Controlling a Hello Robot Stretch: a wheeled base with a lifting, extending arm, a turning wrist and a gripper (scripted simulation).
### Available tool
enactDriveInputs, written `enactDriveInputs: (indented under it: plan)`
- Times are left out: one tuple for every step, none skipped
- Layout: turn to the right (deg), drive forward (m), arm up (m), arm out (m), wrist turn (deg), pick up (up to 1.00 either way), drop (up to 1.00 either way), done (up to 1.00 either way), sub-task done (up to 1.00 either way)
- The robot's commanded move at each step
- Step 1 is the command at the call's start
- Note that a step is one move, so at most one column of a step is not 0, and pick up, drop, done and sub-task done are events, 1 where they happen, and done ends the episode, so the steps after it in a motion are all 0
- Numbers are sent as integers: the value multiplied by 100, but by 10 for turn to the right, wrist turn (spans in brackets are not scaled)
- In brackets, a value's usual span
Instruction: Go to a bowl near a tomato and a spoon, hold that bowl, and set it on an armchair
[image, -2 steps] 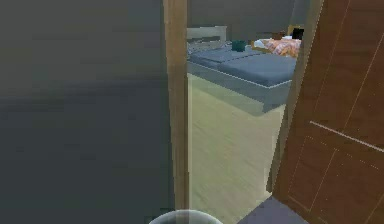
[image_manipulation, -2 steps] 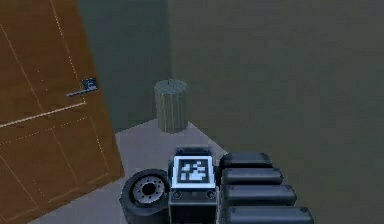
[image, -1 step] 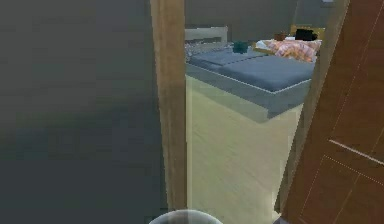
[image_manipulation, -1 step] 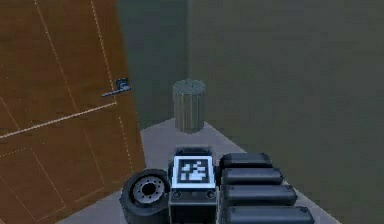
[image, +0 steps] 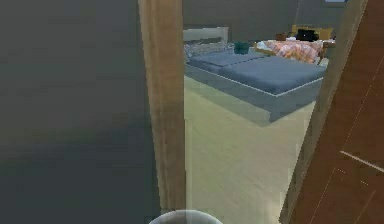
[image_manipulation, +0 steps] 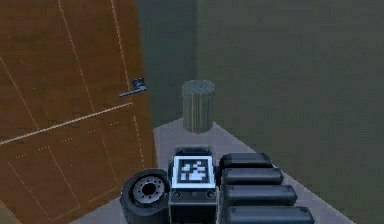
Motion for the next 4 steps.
enactDriveInputs:
  plan:
    - [450, 0, 0, 0, 0, 0, 0, 0, 0]
    - [450, 0, 0, 0, 0, 0, 0, 0, 0]
    - [450, 0, 0, 0, 0, 0, 0, 0, 0]
    - [90, 0, 0, 0, 0, 0, 0, 0, 0]
